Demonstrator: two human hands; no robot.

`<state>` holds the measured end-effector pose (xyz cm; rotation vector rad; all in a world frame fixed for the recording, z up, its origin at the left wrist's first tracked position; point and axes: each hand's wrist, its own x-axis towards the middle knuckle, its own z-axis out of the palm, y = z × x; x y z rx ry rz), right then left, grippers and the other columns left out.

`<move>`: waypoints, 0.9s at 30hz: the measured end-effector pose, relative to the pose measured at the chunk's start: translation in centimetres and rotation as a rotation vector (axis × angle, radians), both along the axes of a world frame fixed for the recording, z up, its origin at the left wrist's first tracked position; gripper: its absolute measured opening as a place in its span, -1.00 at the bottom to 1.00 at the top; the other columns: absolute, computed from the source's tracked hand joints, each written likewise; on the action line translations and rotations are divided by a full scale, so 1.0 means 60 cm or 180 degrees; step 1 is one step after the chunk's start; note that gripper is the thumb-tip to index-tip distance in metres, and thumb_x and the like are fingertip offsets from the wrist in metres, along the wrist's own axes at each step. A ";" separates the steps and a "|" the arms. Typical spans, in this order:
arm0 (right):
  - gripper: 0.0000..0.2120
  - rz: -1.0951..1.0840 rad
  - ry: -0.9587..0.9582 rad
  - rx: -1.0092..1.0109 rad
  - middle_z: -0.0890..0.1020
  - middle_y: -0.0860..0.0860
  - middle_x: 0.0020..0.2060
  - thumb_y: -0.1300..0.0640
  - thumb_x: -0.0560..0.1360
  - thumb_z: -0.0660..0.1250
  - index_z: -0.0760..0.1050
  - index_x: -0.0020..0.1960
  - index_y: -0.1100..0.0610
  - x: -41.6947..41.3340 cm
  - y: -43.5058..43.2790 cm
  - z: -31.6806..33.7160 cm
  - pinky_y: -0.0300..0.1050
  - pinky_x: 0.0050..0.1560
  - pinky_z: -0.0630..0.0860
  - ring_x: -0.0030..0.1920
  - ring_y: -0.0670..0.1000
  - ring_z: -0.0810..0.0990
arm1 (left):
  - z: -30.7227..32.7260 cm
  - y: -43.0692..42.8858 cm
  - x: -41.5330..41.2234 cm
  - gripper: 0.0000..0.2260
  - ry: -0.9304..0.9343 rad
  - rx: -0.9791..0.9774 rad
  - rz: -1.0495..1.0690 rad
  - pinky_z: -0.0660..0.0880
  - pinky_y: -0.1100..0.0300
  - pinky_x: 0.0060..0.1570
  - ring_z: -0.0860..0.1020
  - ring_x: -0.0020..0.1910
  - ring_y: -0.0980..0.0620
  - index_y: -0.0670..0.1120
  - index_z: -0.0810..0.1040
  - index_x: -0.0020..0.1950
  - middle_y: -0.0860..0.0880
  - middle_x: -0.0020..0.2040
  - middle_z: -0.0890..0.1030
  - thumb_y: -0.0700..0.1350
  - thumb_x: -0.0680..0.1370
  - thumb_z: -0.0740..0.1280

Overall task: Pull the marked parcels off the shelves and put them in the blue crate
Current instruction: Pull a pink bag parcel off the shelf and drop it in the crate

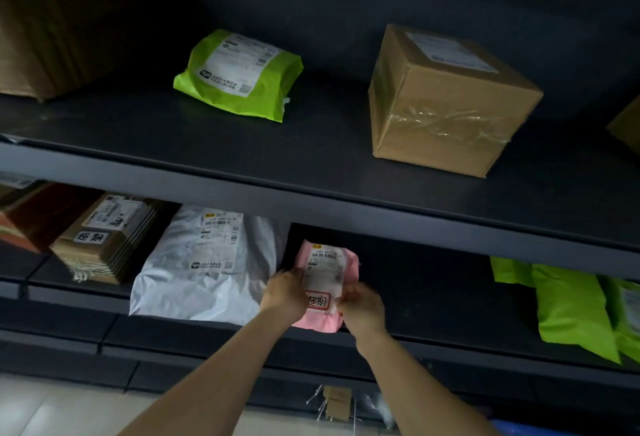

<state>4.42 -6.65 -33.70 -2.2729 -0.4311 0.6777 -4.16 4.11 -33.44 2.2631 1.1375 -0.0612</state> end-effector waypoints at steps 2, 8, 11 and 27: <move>-0.72 -0.0121 0.0122 0.0336 0.59 -0.07 -0.32 0.38 0.45 0.28 0.47 -0.30 0.04 0.000 -0.024 0.007 -0.27 -0.28 0.45 -0.24 -0.03 0.58 | 0.001 -0.014 -0.007 -0.71 -0.0223 0.0022 0.0045 0.50 0.06 0.12 0.54 0.14 -0.18 -0.10 0.52 0.24 -0.17 0.13 0.57 -0.21 0.58 0.12; -0.78 -0.0135 0.0390 0.1012 0.65 0.04 -0.21 0.42 0.46 0.32 0.53 -0.22 0.12 0.007 -0.115 0.038 -0.13 -0.14 0.55 -0.17 0.02 0.60 | 0.036 -0.099 -0.028 -0.78 -0.0785 -0.0413 0.0516 0.42 0.15 -0.12 0.57 -0.03 -0.12 -0.10 0.50 0.13 -0.11 0.01 0.62 -0.04 0.64 0.12; -0.82 -0.0074 0.0392 0.1207 0.67 0.08 -0.15 0.39 0.49 0.31 0.56 -0.16 0.15 0.006 -0.176 0.061 -0.11 -0.11 0.58 -0.13 0.02 0.64 | 0.056 -0.155 -0.045 -0.81 -0.1098 -0.0511 0.0855 0.42 0.14 -0.22 0.55 -0.16 -0.08 -0.11 0.49 -0.10 -0.04 -0.19 0.59 -0.09 0.63 0.16; -0.80 0.0281 -0.0160 0.1679 0.61 -0.07 -0.22 0.37 0.48 0.35 0.52 -0.21 0.10 -0.086 -0.500 0.163 -0.32 -0.16 0.50 -0.17 -0.13 0.57 | 0.125 -0.477 -0.144 -0.84 -0.2110 -0.0634 0.1481 0.55 0.12 0.05 0.60 -0.04 0.06 -0.13 0.62 0.10 0.01 -0.03 0.66 -0.15 0.56 0.33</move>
